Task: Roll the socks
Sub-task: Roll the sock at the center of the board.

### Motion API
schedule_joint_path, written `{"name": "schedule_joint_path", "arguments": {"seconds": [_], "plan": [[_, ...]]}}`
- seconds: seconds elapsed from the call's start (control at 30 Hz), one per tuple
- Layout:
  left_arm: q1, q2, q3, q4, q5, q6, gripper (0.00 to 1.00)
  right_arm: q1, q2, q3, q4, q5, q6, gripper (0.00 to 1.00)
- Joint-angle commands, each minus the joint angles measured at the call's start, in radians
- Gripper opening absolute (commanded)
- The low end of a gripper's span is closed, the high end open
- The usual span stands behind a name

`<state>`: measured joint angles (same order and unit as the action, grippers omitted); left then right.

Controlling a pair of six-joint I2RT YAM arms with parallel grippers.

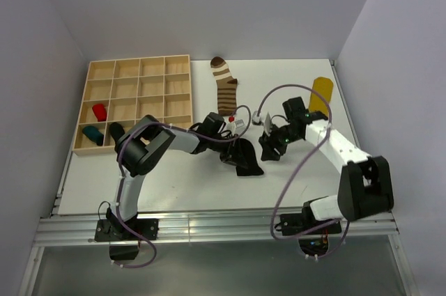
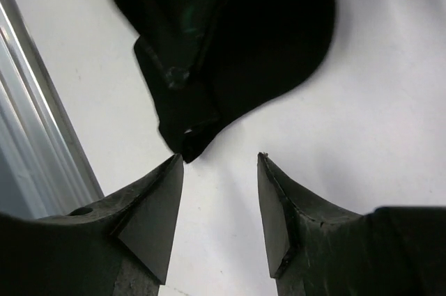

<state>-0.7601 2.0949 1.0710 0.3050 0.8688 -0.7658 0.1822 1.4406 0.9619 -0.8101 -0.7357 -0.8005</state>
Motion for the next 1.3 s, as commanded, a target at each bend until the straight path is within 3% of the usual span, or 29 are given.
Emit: {"name": "schedule_joint_path", "arguments": {"seconds": [0.0,0.5,0.83,1.07,1.27], "plan": [[0.022,0.073,-0.026,-0.204,-0.036,0.025,0.0,0.089,-0.132,-0.131,0.155,0.087,-0.072,0.56],[0.047,0.126,-0.005,-0.241,-0.024,0.016,0.0,0.37,-0.353,-0.364,0.419,0.285,-0.083,0.63],[0.048,0.134,0.009,-0.257,-0.016,0.029,0.0,0.546,-0.309,-0.41,0.485,0.404,-0.069,0.63],[0.048,0.136,0.018,-0.271,-0.007,0.043,0.01,0.569,-0.256,-0.431,0.549,0.463,-0.052,0.63],[0.048,0.131,0.027,-0.29,0.004,0.065,0.0,0.569,-0.183,-0.419,0.575,0.499,-0.045,0.55]]}}
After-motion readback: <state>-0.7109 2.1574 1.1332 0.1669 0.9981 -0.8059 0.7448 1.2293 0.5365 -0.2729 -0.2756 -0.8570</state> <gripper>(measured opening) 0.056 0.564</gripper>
